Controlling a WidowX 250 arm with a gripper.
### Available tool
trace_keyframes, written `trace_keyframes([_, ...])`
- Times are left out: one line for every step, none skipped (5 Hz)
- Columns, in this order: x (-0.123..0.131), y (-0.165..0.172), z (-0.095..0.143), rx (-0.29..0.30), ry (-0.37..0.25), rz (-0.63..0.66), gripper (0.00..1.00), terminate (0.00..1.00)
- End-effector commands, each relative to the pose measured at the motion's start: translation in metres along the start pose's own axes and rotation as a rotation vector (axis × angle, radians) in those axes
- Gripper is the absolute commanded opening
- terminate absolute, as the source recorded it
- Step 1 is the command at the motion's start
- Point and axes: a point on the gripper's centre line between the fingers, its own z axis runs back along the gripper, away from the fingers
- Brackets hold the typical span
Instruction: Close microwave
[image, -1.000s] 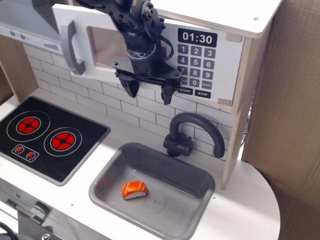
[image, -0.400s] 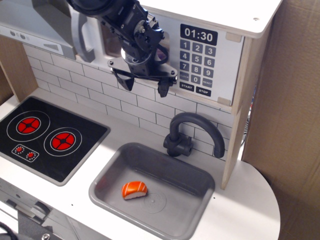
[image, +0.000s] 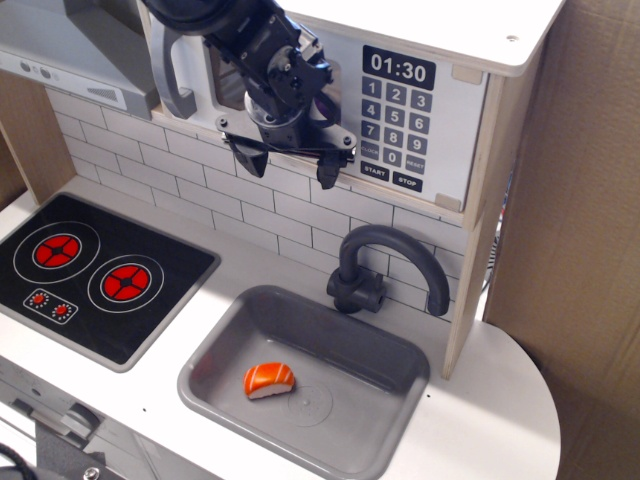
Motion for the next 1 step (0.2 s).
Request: trace_keyframes([0.0353,-0.0129,0.0242,-0.038,-0.126,-0.011,1.00,1.00])
